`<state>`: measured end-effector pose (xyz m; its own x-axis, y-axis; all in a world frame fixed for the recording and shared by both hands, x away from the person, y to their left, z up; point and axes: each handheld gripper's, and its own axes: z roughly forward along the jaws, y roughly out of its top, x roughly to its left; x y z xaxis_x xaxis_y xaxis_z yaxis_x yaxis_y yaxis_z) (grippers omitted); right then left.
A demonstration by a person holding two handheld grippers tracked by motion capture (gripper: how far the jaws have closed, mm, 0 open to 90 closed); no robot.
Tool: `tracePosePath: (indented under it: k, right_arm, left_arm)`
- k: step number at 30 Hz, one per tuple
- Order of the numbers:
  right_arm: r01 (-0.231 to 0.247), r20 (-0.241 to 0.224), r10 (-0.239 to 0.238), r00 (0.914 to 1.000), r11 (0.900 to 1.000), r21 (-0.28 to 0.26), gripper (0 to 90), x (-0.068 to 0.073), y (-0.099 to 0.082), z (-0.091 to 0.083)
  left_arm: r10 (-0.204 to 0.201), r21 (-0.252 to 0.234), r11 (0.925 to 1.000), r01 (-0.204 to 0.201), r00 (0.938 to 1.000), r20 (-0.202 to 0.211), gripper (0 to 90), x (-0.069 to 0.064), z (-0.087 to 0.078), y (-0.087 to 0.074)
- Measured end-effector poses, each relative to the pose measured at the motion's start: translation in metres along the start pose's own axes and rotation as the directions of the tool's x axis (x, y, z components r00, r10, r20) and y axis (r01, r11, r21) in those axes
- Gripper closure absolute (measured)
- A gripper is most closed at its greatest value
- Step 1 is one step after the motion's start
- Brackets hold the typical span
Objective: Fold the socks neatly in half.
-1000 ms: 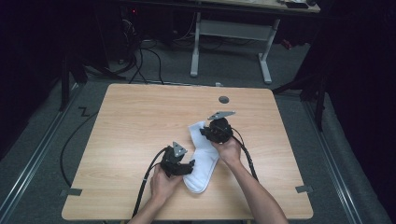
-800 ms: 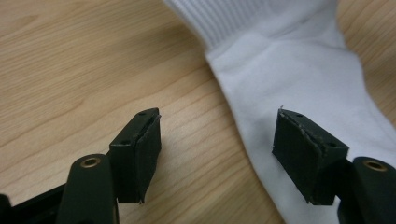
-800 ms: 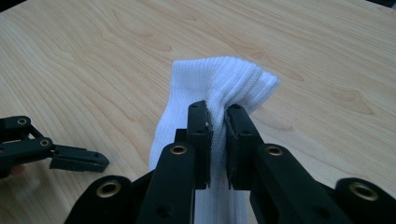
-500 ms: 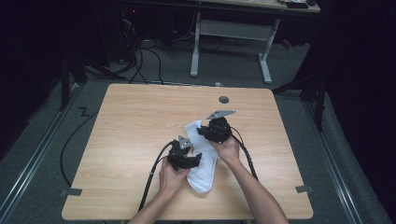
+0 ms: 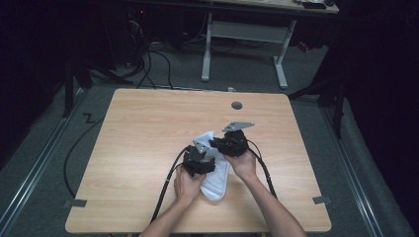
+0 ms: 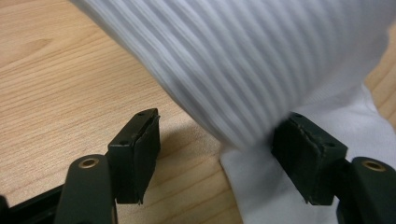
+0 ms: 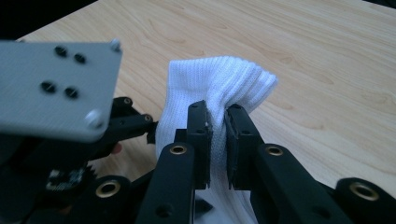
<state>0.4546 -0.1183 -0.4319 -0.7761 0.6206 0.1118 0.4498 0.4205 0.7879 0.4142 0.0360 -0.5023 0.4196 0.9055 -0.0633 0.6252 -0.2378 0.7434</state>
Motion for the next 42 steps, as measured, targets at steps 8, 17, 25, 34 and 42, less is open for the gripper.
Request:
tracePosePath:
  k: [8, 17, 25, 34, 42]
  right_arm:
    - [0.007, 0.032, -0.007, 0.9995, 1.0, -0.007, 82.0, 0.007, -0.014, -0.004]
    - [-0.024, 0.043, 0.023, 0.9988, 0.9996, 0.018, 82.1, -0.009, -0.013, 0.001]
    - [-0.018, 0.049, 0.017, 0.9986, 0.9996, 0.021, 82.1, -0.016, -0.005, 0.004]
    - [-0.006, 0.054, 0.004, 0.9985, 0.9996, 0.028, 82.1, -0.015, 0.011, 0.009]
    - [-0.004, 0.034, 0.004, 0.9994, 0.9999, 0.015, 82.1, -0.012, 0.032, 0.019]
  left_arm:
    - [-0.018, 0.007, 0.9998, 0.018, 0.999, 0.04, 33.0, 0.001, -0.004, 0.001]
    - [0.046, -0.018, 0.9989, -0.044, 0.9851, 0.166, 36.5, 0.009, -0.035, -0.007]
    - [0.105, -0.025, 0.9944, -0.102, 0.9663, 0.235, 45.7, 0.011, -0.061, -0.032]
    - [0.144, -0.034, 0.9895, -0.141, 0.9431, 0.3, 47.0, -0.01, -0.062, -0.04]
    - [0.111, -0.015, 0.9938, -0.11, 0.9632, 0.245, 49.2, -0.015, -0.043, -0.035]
